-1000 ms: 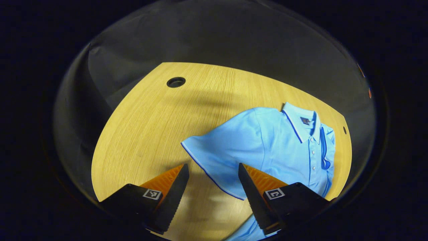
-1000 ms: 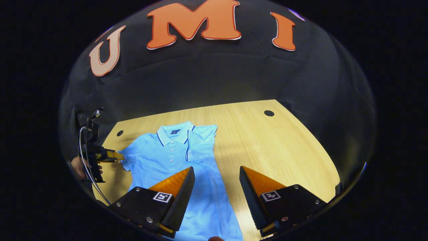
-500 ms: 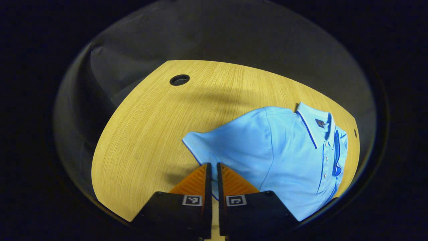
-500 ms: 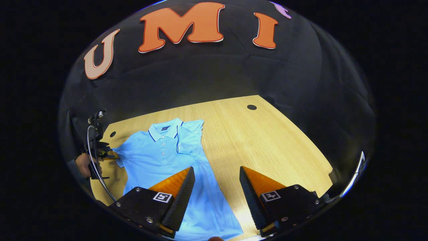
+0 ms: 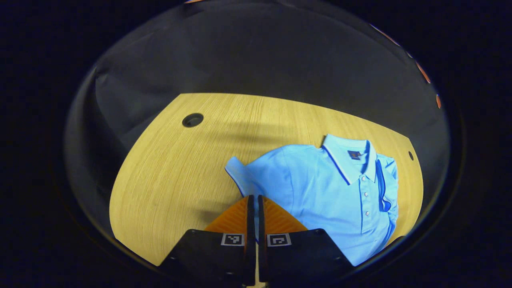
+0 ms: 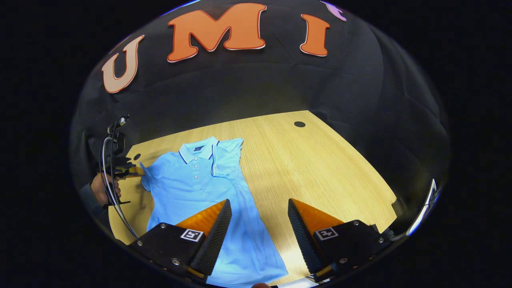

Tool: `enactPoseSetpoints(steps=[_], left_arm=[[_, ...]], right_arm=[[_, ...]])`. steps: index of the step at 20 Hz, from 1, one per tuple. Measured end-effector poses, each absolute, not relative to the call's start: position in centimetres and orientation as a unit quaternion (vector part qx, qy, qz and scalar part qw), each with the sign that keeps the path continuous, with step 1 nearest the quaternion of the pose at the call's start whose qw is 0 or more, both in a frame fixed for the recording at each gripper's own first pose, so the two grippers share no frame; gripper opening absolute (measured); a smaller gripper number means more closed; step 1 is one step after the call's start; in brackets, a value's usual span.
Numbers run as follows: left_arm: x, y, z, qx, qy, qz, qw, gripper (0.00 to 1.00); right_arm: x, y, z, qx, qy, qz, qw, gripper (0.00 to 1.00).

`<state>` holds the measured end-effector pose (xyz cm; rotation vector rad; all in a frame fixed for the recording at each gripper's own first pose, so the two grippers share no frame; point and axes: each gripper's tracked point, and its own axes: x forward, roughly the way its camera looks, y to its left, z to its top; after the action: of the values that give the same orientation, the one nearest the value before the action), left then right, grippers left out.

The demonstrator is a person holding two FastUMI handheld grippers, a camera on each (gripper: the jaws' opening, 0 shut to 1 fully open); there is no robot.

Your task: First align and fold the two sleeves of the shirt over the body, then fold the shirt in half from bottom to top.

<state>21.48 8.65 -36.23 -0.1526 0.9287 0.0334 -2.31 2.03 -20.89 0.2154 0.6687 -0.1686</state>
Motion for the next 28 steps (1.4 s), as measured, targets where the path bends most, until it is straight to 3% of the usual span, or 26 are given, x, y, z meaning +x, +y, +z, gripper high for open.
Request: enactPoseSetpoints(steps=[7,16,18,20,21,22,24,28], left_arm=[[23.4,2.6,-32.4,-0.043,0.407,-0.067,0.91,0.07],[22.6,-4.6,-32.7,-0.037,0.422,-0.164,0.891,0.07],[21.2,-5.8,-32.9,-0.057,0.437,-0.193,0.877,0.2],[19.9,-5.7,-33.3,-0.063,0.437,-0.197,0.875,0.25],[19.0,-5.3,-33.3,-0.062,0.436,-0.197,0.876,0.36],[18.1,-4.9,-33.2,-0.06,0.433,-0.196,0.877,0.4],[16.2,-3.4,-32.3,-0.056,0.425,-0.19,0.883,0.66],[10.9,-1.1,-31.1,-0.064,0.42,-0.174,0.888,0.81]], right_arm=[[-3.9,1.3,-21.9,0.11,0.337,-0.092,0.93,0.91],[-5.8,0.8,-22.3,0.12,0.344,-0.114,0.924,0.94],[-6.6,0.8,-22.7,0.121,0.347,-0.117,0.922,0.94],[-7.5,0.9,-22.9,0.119,0.35,-0.112,0.922,0.94],[-7.8,1.0,-23.0,0.119,0.351,-0.107,0.923,0.94],[-8.0,1.3,-23.1,0.119,0.352,-0.1,0.923,0.94],[-8.4,1.5,-23.4,0.113,0.353,-0.086,0.925,0.94],[-9.7,2.1,-24.6,0.1,0.365,-0.051,0.924,0.95]])
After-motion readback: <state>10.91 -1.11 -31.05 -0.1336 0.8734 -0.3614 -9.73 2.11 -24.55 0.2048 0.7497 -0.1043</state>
